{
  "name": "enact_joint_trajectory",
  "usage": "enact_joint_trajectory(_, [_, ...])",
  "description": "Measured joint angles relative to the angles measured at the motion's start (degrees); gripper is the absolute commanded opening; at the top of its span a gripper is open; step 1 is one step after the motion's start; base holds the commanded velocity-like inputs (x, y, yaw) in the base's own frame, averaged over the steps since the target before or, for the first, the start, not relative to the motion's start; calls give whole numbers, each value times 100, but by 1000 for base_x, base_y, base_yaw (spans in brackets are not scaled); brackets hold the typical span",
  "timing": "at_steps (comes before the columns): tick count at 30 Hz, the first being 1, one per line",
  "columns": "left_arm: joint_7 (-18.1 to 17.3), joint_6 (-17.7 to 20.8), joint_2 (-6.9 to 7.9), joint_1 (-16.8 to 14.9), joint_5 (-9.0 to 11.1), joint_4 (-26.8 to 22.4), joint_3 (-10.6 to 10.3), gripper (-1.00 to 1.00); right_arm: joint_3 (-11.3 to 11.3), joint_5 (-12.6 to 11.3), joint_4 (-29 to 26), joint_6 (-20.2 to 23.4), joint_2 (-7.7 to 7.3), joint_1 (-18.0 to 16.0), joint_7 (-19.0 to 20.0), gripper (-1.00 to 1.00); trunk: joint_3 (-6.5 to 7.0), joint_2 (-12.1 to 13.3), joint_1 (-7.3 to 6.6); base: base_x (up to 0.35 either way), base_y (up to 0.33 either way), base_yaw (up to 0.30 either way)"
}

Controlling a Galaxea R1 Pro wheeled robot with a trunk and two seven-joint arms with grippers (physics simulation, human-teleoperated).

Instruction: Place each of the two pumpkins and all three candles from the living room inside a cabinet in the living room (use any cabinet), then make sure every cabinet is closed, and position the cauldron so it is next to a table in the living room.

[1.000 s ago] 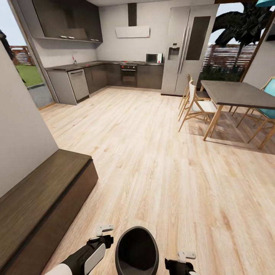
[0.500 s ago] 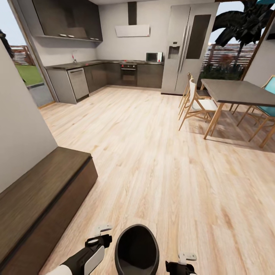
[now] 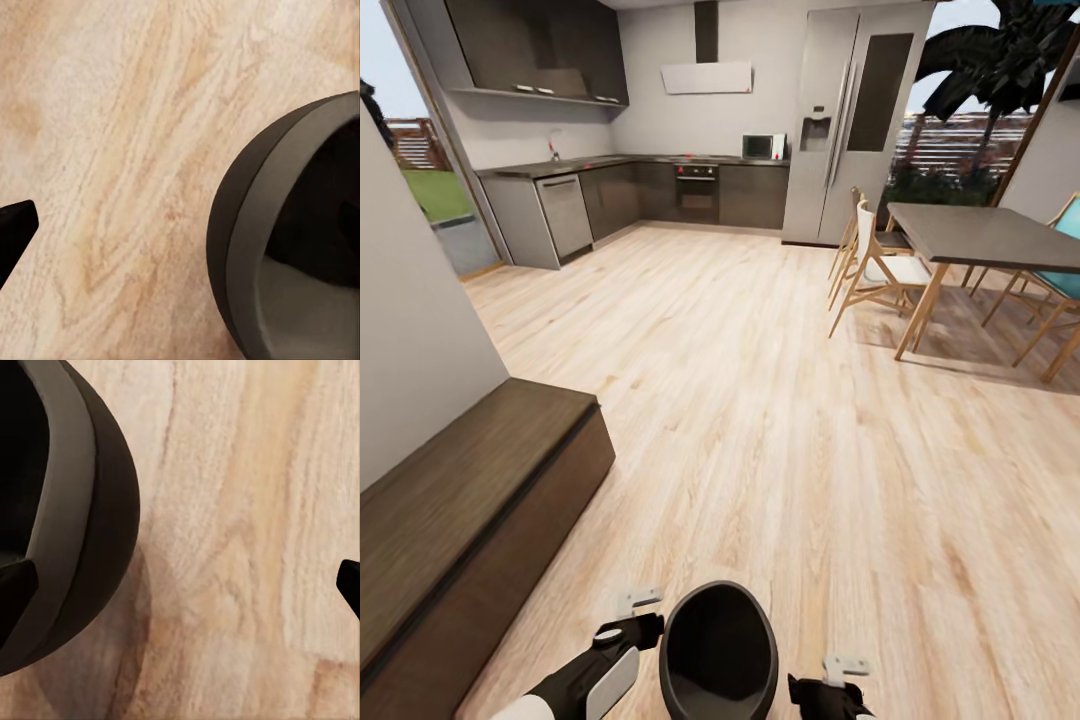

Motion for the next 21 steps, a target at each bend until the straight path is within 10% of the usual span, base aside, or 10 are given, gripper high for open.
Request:
enact_joint_trajectory(7, [-30, 0, -1, 0, -1, 1, -1, 100, 2, 34, -25, -5, -4, 1, 936, 100, -1, -1, 1, 0, 0, 0])
enact_joint_trajectory(21, [-315, 15, 0, 0, -1, 2, -10, 100, 5, 37, -30, -19, -4, 1, 1285, 100, -72, -160, 88, 0, 0, 0])
